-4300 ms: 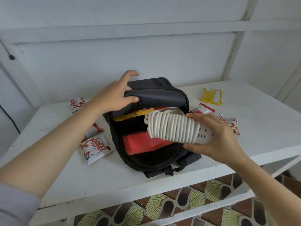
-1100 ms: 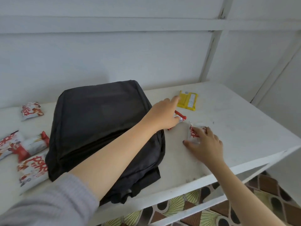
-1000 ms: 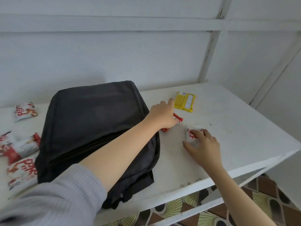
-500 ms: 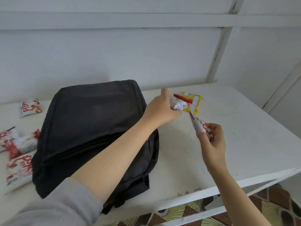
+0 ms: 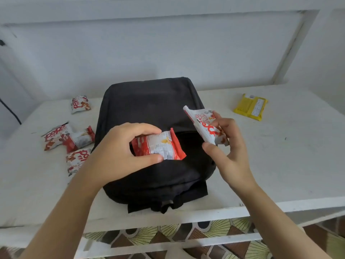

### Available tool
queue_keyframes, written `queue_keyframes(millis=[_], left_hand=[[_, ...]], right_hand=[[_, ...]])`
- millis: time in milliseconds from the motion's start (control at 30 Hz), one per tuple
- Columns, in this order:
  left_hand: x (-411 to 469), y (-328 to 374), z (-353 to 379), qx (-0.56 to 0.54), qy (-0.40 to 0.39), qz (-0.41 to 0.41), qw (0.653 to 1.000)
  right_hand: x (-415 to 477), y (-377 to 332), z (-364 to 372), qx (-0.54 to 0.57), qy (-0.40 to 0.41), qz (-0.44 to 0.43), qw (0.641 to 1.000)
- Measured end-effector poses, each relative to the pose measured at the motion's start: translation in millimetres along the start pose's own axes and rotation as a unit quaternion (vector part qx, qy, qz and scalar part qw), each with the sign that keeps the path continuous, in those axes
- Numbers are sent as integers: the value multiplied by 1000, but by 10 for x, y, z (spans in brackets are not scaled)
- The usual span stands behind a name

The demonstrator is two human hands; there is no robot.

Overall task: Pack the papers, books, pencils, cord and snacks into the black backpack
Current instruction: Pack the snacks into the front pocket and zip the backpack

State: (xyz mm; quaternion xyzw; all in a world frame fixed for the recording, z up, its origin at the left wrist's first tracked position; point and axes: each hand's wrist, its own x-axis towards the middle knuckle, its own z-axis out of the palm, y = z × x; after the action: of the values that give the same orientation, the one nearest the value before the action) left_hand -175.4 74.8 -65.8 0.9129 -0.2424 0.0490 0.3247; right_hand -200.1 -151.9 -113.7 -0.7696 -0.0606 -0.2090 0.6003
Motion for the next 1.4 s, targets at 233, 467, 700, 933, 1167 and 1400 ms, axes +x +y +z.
queue_keyframes(millis=[233,467,700,933,1167,1400], left_hand=[[-329,-351,218,103,38,51,993],[-403,-404,384,164,20,101,981],[-258,-376,357,-11,154,84,984],[112,-473,327,15,150,70,986],[322,-437,258,33,195,95,976],[495,-357,105,-31,259,70,963]], right_hand=[[-140,-2,271,-35,-38,-33,998],[-253,14,340,-83,-31,-44,995],[-390,103,266,-133,-19,-62,989],[-473,111,285,-121,-6,-79,989],[-389,95,226,-54,-36,-101,993],[-157,-93,213,-36,-79,-165,982]])
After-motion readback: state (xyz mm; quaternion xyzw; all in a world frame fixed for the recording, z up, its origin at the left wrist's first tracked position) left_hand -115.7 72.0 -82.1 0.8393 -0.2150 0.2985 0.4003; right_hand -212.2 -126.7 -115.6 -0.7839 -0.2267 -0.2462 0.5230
